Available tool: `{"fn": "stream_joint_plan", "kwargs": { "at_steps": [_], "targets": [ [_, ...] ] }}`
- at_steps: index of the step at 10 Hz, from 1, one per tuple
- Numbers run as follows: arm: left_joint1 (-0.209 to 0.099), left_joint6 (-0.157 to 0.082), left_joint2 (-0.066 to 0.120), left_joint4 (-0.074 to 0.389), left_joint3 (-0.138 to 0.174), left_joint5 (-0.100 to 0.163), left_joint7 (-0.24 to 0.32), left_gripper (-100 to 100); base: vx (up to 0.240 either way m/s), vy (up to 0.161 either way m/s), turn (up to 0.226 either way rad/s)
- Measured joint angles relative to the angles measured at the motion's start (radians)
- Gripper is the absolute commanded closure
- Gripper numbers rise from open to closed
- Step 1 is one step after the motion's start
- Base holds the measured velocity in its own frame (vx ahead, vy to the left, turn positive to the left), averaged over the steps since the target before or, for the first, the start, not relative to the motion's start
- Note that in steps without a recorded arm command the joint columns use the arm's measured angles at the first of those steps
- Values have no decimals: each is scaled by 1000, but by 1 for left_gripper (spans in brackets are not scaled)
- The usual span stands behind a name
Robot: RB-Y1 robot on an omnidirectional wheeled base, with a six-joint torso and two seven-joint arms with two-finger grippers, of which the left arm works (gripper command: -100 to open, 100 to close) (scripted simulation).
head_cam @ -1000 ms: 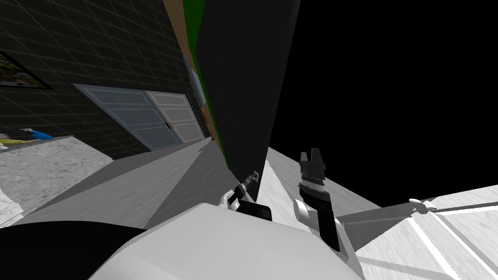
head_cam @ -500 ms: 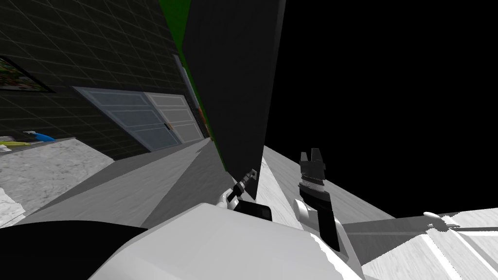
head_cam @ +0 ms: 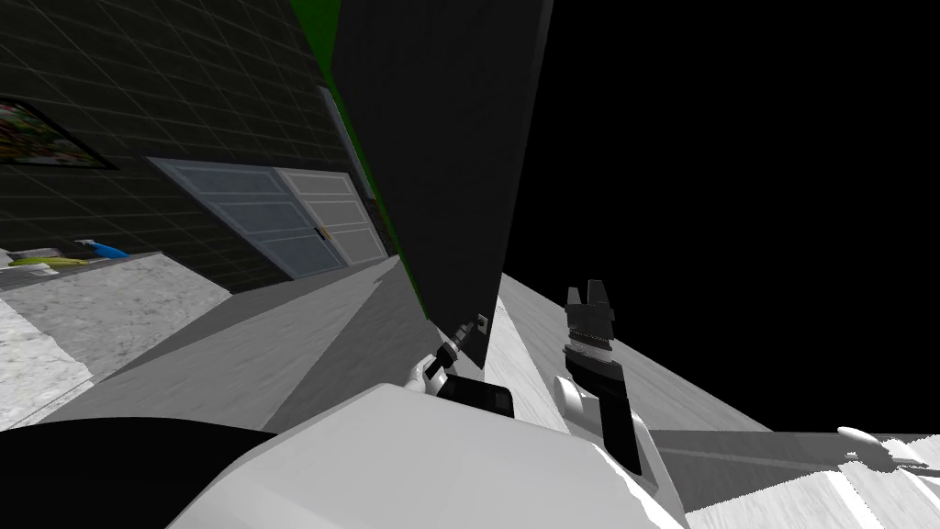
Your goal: Push the door open
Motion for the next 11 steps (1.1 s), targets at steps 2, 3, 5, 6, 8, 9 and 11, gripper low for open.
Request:
{"fn": "stream_joint_plan", "kwargs": {
  "at_steps": [2,3,5,6,8,9,11],
  "targets": [
    [3,0,0,-5,-1,2,5,-100,-189,53,41],
    [5,0,-3,-7,-1,4,7,-100,-212,59,42],
    [7,-1,-12,-12,-1,7,12,-100,-175,4,36],
    [8,0,-13,-12,-1,7,13,-100,78,-62,-40],
    [10,0,-6,-15,2,8,11,-100,169,-74,-13],
    [8,-2,-6,-11,4,9,8,-100,210,-122,-26],
    [3,-7,-9,-2,10,11,2,-100,182,-114,-28]
  ]
}}
